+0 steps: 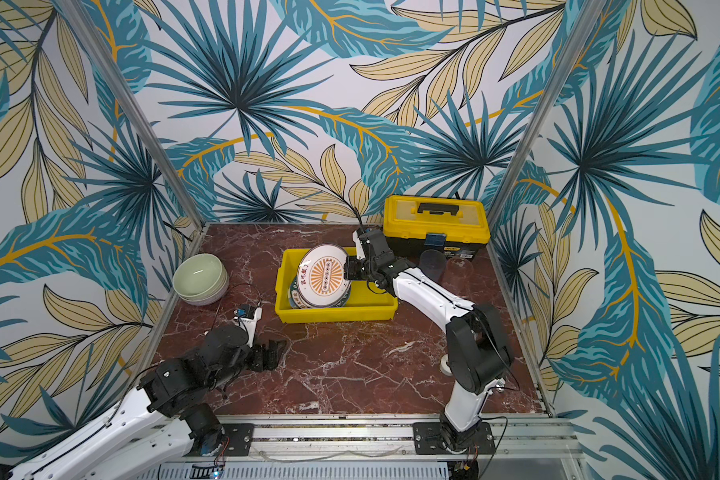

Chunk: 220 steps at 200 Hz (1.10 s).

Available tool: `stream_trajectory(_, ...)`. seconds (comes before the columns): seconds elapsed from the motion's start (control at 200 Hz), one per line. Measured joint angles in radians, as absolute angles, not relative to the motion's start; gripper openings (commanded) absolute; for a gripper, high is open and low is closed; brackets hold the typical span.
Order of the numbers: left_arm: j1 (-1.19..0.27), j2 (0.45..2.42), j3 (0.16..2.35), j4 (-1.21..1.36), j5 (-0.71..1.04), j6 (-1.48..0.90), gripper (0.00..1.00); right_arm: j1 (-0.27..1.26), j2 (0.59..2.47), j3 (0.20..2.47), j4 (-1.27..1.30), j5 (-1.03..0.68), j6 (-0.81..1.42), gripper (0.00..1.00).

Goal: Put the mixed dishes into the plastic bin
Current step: 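Lower the sunburst plate upright against the green-rimmed plate with the right gripper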

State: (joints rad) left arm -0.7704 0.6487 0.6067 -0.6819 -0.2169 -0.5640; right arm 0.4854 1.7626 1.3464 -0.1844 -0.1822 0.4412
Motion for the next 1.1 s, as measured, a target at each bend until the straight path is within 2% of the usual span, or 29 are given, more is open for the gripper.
stream_trajectory(0.466,-0.770,0.645,0.607,-0.687,-0.222,-0.564,0.92,0.474,1.880,1.346,-0.102,-0.259,0.482,0.03)
stream_trajectory(1.101,-0.770,0.637,0.607,-0.690,-0.233,-0.564,0.92,0.455,1.950,1.346,-0.042,-0.318,0.531,0.07)
